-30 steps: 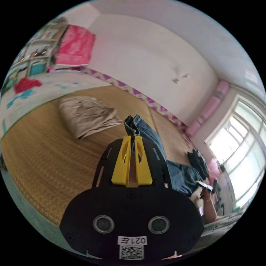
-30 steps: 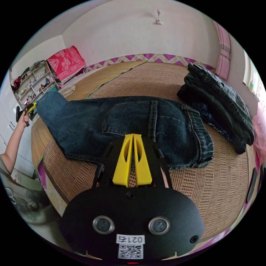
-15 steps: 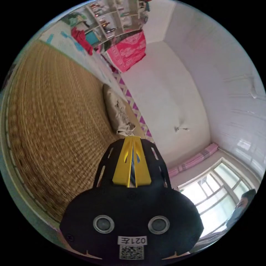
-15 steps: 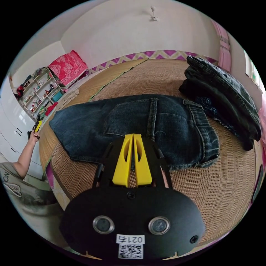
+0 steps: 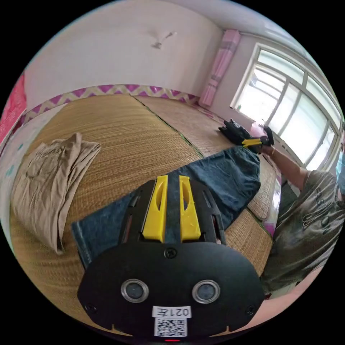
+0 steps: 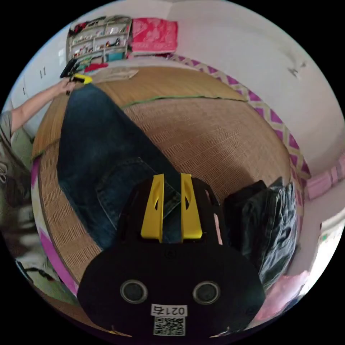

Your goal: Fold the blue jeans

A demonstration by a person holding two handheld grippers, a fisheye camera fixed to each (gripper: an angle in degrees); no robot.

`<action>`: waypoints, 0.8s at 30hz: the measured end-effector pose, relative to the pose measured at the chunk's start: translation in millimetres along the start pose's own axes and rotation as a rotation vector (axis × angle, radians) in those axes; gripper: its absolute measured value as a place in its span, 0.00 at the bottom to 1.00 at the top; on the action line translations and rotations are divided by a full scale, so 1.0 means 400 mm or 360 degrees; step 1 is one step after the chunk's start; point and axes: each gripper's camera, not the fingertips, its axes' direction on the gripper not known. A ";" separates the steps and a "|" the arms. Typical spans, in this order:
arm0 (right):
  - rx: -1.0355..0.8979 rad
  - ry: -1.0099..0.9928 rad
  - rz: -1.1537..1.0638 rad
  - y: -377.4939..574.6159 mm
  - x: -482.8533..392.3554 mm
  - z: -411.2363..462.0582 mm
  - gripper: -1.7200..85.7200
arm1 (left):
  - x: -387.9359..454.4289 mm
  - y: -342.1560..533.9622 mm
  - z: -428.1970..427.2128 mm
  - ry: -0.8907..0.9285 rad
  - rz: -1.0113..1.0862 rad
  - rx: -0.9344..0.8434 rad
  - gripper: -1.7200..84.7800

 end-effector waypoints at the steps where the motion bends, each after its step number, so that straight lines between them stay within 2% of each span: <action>1: -0.0112 -0.0090 -0.0067 -0.025 0.041 0.037 0.11 | 0.005 -0.040 0.050 0.0024 0.0046 -0.0049 0.09; 5: -0.0233 -0.0414 -0.0086 -0.064 0.183 0.114 0.13 | 0.046 -0.133 0.194 0.0006 0.0223 -0.0310 0.10; 11: -0.0222 -0.0648 -0.0099 -0.071 0.274 0.148 0.12 | 0.081 -0.167 0.375 0.0068 0.0304 -0.0625 0.11; 15: -0.0111 -0.0636 -0.0062 -0.044 0.298 0.123 0.08 | 0.127 -0.156 0.373 -0.0007 0.0351 -0.0516 0.03; 17: -0.0031 -0.0633 -0.0067 -0.026 0.304 0.092 0.03 | 0.146 -0.146 0.354 0.0000 0.0344 -0.0447 0.02; 20: 0.0036 -0.0522 -0.0154 -0.004 0.261 0.024 0.02 | 0.212 -0.123 0.283 -0.0025 0.0368 -0.0295 0.01; 24: 0.0246 -0.0353 -0.0272 0.084 0.151 -0.167 0.01 | 0.405 -0.036 0.049 -0.0023 0.0508 0.0001 0.01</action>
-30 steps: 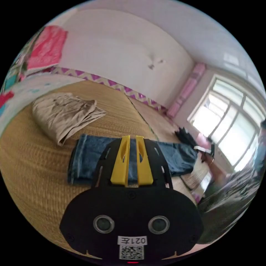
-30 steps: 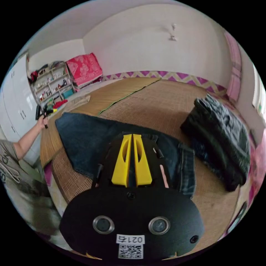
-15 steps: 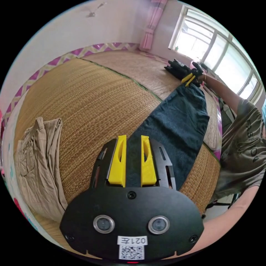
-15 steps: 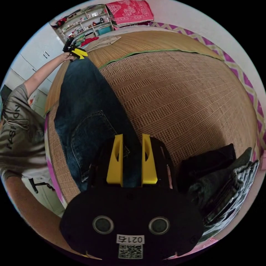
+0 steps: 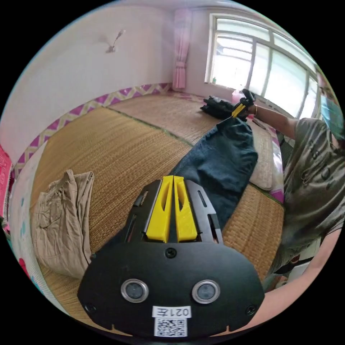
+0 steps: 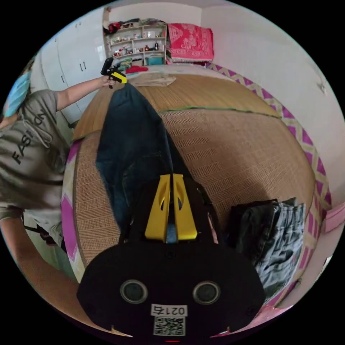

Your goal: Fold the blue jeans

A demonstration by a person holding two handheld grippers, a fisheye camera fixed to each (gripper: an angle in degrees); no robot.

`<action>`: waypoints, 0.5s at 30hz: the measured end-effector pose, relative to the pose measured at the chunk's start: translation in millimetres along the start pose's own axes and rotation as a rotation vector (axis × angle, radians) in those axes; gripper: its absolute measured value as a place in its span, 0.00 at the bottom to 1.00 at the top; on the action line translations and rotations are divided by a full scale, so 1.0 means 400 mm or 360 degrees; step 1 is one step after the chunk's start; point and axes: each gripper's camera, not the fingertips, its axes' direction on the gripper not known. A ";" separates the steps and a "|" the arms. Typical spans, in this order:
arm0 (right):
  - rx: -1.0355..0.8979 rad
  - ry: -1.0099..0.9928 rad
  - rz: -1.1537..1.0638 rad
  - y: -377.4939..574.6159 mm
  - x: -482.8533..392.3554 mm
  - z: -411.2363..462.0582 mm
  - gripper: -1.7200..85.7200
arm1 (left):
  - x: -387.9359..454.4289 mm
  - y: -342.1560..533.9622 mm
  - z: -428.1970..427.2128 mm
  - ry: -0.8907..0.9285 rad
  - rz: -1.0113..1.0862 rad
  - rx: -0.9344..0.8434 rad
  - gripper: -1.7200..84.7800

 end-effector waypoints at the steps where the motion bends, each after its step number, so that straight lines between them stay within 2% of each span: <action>1: 0.0123 0.0044 -0.0022 0.034 -0.069 -0.077 0.01 | 0.079 0.026 -0.082 -0.0010 0.0033 0.0071 0.01; 4: 0.0297 0.0081 -0.0126 0.134 -0.284 -0.236 0.01 | 0.273 0.140 -0.260 0.0010 0.0053 0.0221 0.01; 7: 0.0160 0.0073 -0.0217 0.206 -0.520 -0.261 0.01 | 0.434 0.283 -0.327 0.0093 -0.0006 0.0218 0.01; 11: -0.0128 0.0072 -0.0053 0.317 -0.731 -0.077 0.01 | 0.526 0.483 -0.254 0.0188 -0.0281 0.0143 0.01; 13: -0.0191 0.0109 0.0115 0.373 -0.761 0.020 0.01 | 0.530 0.621 -0.128 0.0326 -0.0529 0.0027 0.01; 14: -0.0127 0.0136 0.0236 0.405 -0.773 0.039 0.01 | 0.528 0.653 -0.100 0.0355 -0.0597 0.0000 0.01; 15: -0.0056 0.0145 0.0282 0.419 -0.777 0.024 0.01 | 0.521 0.716 -0.112 0.0395 -0.0722 0.0202 0.01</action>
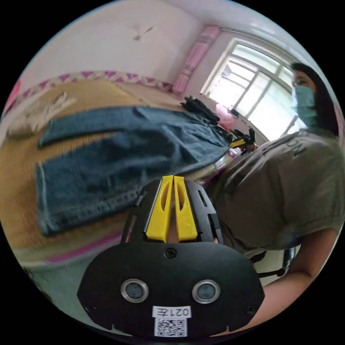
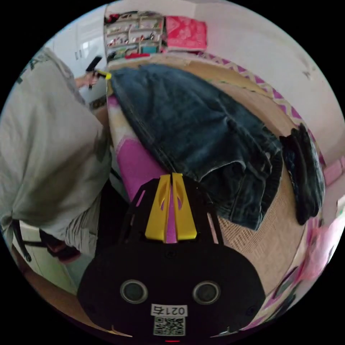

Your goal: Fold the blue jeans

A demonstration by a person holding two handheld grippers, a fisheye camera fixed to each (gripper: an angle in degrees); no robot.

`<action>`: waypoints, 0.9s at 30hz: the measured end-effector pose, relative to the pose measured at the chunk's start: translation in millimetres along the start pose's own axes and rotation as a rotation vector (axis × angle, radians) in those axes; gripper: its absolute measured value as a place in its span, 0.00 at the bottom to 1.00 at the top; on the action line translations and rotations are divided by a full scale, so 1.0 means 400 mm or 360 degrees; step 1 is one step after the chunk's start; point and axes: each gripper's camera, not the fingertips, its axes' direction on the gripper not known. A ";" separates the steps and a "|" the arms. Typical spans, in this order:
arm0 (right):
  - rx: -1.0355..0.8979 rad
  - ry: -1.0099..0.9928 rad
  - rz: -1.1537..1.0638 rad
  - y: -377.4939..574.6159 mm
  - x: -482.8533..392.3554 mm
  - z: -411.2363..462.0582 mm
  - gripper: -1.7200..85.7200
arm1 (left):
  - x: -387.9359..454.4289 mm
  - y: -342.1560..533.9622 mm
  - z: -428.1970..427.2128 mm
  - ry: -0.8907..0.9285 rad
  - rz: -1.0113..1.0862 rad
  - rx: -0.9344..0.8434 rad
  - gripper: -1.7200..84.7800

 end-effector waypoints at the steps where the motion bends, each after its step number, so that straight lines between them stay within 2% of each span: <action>1: 0.0032 -0.0046 0.0068 0.013 0.006 -0.035 0.01 | -0.021 0.028 -0.038 0.0084 -0.0077 0.0121 0.01; 3: 0.0052 -0.0092 0.0105 0.020 0.011 -0.105 0.01 | -0.016 0.048 -0.115 0.0041 -0.0084 0.0261 0.01; 5: 0.0285 -0.0178 0.0066 0.032 0.015 -0.210 0.01 | -0.007 0.048 -0.199 -0.0078 -0.0091 0.0414 0.01; 8: 0.0499 0.0019 0.0185 0.011 0.063 -0.263 0.01 | -0.021 -0.039 -0.231 -0.0339 -0.0133 0.0379 0.01; 12: 0.0280 0.0305 0.0288 -0.090 0.146 -0.177 0.01 | -0.118 -0.251 -0.054 -0.0359 -0.0279 0.0042 0.01; 14: 0.0017 0.0287 0.0338 -0.148 0.203 -0.083 0.01 | -0.176 -0.301 0.059 -0.0410 -0.0421 -0.0213 0.01; 15: -0.0082 0.0276 0.0348 -0.155 0.213 -0.057 0.01 | -0.193 -0.313 0.095 -0.0440 -0.0421 -0.0294 0.01; 16: -0.0310 0.0228 0.0341 -0.159 0.222 -0.002 0.01 | -0.210 -0.311 0.088 -0.0438 -0.0487 -0.0313 0.01; 19: -0.0321 0.0250 0.0357 -0.134 0.197 -0.004 0.01 | -0.226 -0.302 0.060 -0.0371 -0.0544 -0.0439 0.01; 21: -0.0358 0.0247 0.0367 -0.134 0.184 -0.011 0.01 | -0.217 -0.310 0.044 -0.0447 -0.0550 -0.0462 0.01; 23: -0.0533 0.0221 0.0257 -0.162 0.171 -0.019 0.01 | -0.188 -0.344 0.032 -0.0507 -0.0484 -0.0344 0.01; 24: -0.0571 0.0212 0.0211 -0.172 0.170 -0.026 0.01 | -0.169 -0.380 0.033 -0.0423 -0.0420 -0.0215 0.01; 25: -0.0533 0.0215 0.0186 -0.192 0.180 -0.053 0.01 | -0.157 -0.428 0.053 -0.0285 -0.0349 -0.0124 0.01; 27: -0.0169 0.0236 0.0343 -0.219 0.230 -0.121 0.01 | -0.155 -0.514 0.115 -0.0179 -0.0286 -0.0090 0.01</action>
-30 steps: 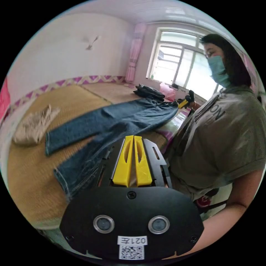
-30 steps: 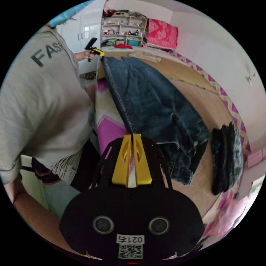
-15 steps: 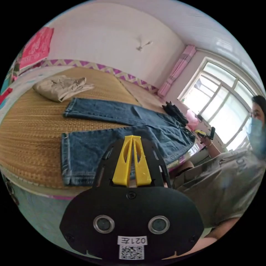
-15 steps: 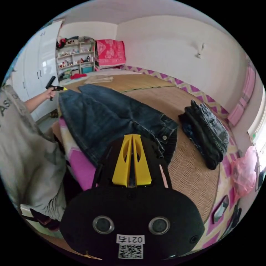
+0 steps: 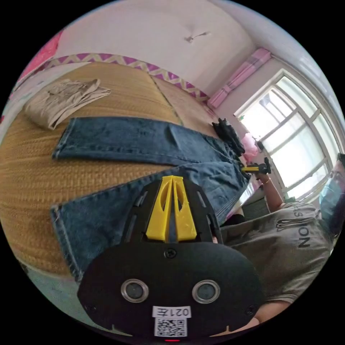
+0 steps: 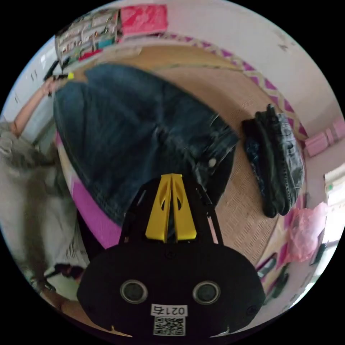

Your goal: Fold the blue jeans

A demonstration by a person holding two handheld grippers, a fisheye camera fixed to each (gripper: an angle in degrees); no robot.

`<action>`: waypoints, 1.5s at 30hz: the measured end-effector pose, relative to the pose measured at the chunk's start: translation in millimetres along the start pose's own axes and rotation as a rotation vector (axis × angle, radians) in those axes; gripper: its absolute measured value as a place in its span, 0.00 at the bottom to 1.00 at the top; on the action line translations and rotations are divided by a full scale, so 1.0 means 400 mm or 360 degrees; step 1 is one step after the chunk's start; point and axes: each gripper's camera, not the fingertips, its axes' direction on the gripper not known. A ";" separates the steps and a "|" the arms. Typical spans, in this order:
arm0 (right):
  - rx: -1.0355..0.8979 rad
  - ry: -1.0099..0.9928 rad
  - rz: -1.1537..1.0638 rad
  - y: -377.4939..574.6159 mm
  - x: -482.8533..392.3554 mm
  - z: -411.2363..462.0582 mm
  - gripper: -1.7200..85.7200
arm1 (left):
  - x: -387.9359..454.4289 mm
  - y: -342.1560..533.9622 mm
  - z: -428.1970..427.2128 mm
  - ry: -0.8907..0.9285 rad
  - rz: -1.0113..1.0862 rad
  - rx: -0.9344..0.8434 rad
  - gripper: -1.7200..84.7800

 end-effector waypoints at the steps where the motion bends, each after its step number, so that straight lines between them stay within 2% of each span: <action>1: 0.0221 -0.0079 0.0106 -0.016 0.039 -0.021 0.01 | 0.009 -0.065 0.054 -0.0030 0.0016 -0.0022 0.01; 3: 0.0286 -0.0056 0.0211 -0.064 0.087 0.007 0.01 | -0.003 -0.166 0.152 -0.0174 -0.0026 -0.0097 0.01; 6: 0.0149 0.0060 0.0308 -0.150 0.154 0.120 0.01 | -0.108 -0.303 0.328 -0.0421 -0.0253 -0.0311 0.01; 7: 0.0088 0.0083 0.0377 -0.168 0.186 0.166 0.01 | -0.152 -0.340 0.329 -0.0314 -0.0327 -0.0188 0.01; 9: -0.0024 0.0008 0.0444 -0.178 0.236 0.233 0.01 | -0.223 -0.385 0.352 -0.0162 -0.0445 -0.0159 0.01; 12: 0.0060 -0.0134 0.0554 -0.168 0.309 0.247 0.01 | -0.287 -0.455 0.388 -0.0043 -0.0485 -0.0097 0.01; 16: 0.0151 -0.0237 0.0681 -0.144 0.362 0.248 0.01 | -0.306 -0.560 0.438 -0.0004 -0.0495 -0.0044 0.01; 21: 0.0116 -0.0173 0.0699 -0.152 0.339 0.228 0.01 | -0.262 -0.592 0.429 -0.0016 -0.0496 -0.0052 0.01; 24: 0.0312 -0.0262 0.0538 -0.129 0.272 0.117 0.01 | -0.147 -0.549 0.311 0.0113 -0.0247 0.0103 0.01; 25: 0.0330 -0.0324 0.0398 -0.119 0.226 0.076 0.01 | -0.093 -0.517 0.271 0.0189 -0.0145 0.0089 0.01; 26: 0.0223 -0.0332 0.0296 -0.112 0.180 0.062 0.01 | -0.069 -0.499 0.256 0.0198 -0.0117 0.0063 0.01; 27: 0.0121 -0.0305 0.0258 -0.109 0.156 0.068 0.01 | -0.020 -0.454 0.230 0.0168 -0.0078 -0.0006 0.01; 29: -0.0304 -0.0018 0.0136 -0.075 0.066 0.144 0.01 | 0.060 -0.376 0.193 0.0059 0.0033 -0.0075 0.01; 31: -0.0139 0.0048 0.0233 -0.033 0.040 0.134 0.01 | 0.138 -0.272 0.169 -0.0190 0.0112 -0.0236 0.01; 33: -0.0182 0.0125 0.0288 -0.017 0.020 0.133 0.01 | 0.182 -0.192 0.148 -0.0363 0.0136 -0.0317 0.01; 36: -0.0136 0.0390 0.0415 0.015 -0.029 0.068 0.01 | 0.230 -0.058 0.052 -0.0483 0.0070 -0.0250 0.01; 38: 0.0234 0.0330 0.0553 0.087 -0.085 -0.044 0.01 | 0.244 0.029 -0.029 -0.0496 -0.0021 -0.0144 0.01; 40: 0.0352 0.0261 0.0589 0.134 -0.137 -0.088 0.01 | 0.240 0.146 -0.147 -0.0523 -0.0186 0.0039 0.01; 44: 0.0375 0.0172 0.0552 0.207 -0.256 -0.105 0.01 | 0.184 0.246 -0.294 -0.0491 -0.0380 0.0265 0.01; 45: 0.0371 0.0162 0.0553 0.213 -0.267 -0.105 0.01 | 0.155 0.227 -0.315 -0.0396 -0.0404 0.0284 0.01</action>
